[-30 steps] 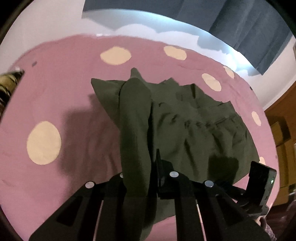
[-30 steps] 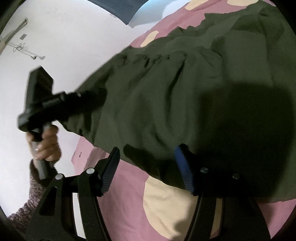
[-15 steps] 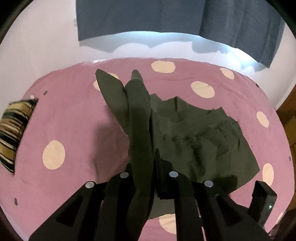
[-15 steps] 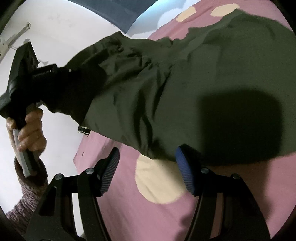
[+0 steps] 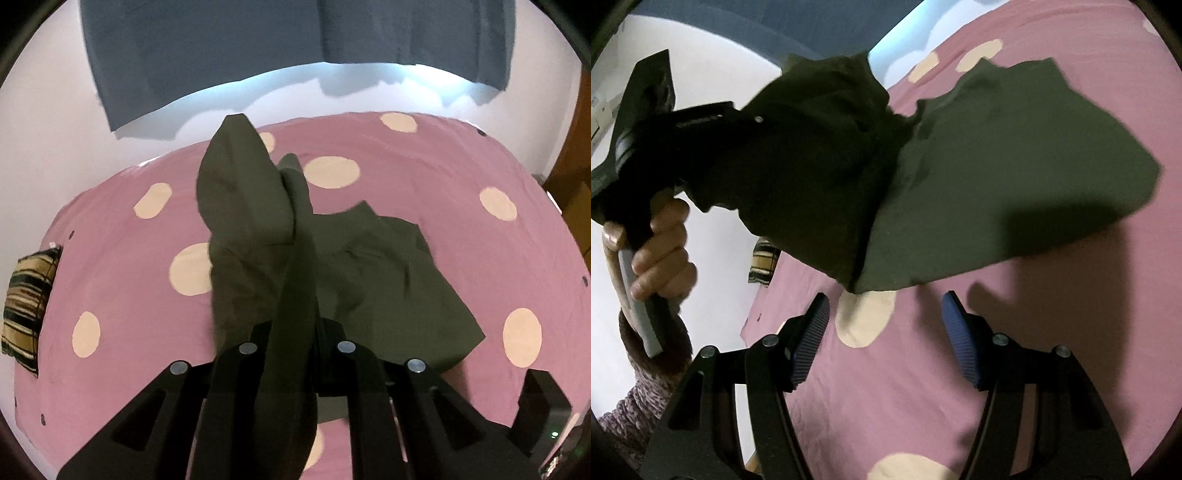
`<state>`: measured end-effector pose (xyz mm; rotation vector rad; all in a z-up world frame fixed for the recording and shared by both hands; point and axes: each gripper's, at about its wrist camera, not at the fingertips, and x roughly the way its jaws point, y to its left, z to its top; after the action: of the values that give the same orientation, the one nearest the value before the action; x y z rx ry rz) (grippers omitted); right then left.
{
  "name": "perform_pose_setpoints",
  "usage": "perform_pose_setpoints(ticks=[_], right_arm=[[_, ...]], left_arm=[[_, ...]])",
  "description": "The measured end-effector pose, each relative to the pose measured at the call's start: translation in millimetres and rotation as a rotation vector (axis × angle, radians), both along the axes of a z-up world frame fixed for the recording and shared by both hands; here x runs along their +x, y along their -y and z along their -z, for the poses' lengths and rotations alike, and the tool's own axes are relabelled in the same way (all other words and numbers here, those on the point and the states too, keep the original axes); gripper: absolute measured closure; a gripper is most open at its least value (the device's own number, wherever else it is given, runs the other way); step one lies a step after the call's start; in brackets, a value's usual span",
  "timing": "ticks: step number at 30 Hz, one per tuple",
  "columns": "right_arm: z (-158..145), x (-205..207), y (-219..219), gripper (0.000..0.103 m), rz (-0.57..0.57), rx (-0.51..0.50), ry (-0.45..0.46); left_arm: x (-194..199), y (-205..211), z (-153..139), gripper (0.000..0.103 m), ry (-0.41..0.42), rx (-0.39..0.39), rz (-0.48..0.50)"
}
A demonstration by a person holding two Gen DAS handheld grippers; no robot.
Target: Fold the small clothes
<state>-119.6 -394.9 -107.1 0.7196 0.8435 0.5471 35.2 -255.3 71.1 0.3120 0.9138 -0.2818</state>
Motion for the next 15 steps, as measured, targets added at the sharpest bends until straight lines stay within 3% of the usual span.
perform_pose_setpoints(ticks=[15], right_arm=[[30.1, -31.8, 59.4, 0.04, 0.098, 0.104, -0.032]], left_arm=[[-25.8, 71.4, 60.3, 0.092, 0.033, 0.129, 0.015]])
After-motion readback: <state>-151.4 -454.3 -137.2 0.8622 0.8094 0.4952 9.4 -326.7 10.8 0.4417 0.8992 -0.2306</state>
